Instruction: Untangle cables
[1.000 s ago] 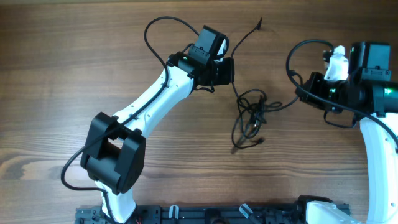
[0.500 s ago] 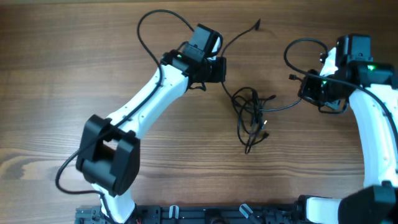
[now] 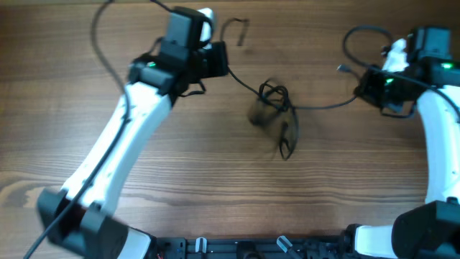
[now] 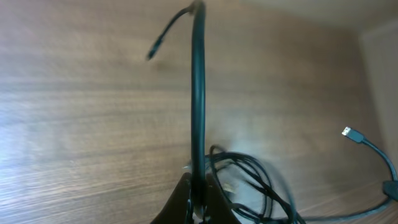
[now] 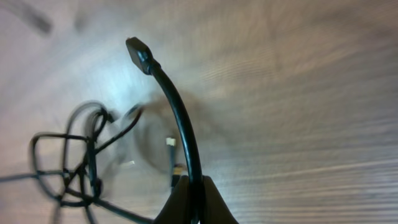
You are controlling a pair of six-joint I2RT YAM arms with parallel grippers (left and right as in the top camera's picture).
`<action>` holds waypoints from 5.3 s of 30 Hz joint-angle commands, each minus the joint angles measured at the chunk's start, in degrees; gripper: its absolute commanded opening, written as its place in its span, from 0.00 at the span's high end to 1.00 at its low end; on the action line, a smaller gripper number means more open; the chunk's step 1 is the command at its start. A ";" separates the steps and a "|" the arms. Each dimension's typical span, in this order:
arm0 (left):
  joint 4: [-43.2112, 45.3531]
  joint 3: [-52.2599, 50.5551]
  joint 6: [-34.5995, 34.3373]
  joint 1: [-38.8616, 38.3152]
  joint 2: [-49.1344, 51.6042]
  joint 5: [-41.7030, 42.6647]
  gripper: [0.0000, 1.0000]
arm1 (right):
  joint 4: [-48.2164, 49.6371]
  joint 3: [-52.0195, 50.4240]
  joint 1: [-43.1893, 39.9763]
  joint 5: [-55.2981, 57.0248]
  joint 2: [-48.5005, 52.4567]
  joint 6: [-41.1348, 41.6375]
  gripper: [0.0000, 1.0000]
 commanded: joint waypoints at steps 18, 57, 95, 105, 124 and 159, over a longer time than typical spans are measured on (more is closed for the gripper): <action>-15.58 0.28 -1.16 3.32 -4.61 -6.49 0.96 | -2.84 0.92 -8.13 -5.40 -1.01 -2.03 0.90; -14.14 -15.47 -13.84 -10.40 7.61 -4.11 0.40 | -0.61 -0.81 -5.27 -5.60 -0.35 -5.64 0.32; 2.32 -2.16 -21.05 2.12 -9.09 29.18 0.96 | 10.91 -0.81 13.70 -31.93 -0.35 -7.96 0.33; 37.64 -2.16 -41.83 5.81 -9.09 51.91 0.96 | 17.38 -0.81 22.93 -27.50 1.66 -5.64 0.33; 52.35 -2.16 -56.94 5.81 -9.09 51.84 0.96 | 23.45 -1.11 28.98 -30.29 7.82 -5.11 0.47; 42.97 -2.19 -62.66 5.77 -8.98 40.04 0.96 | 21.20 -0.81 20.85 -49.68 -1.14 -29.83 0.30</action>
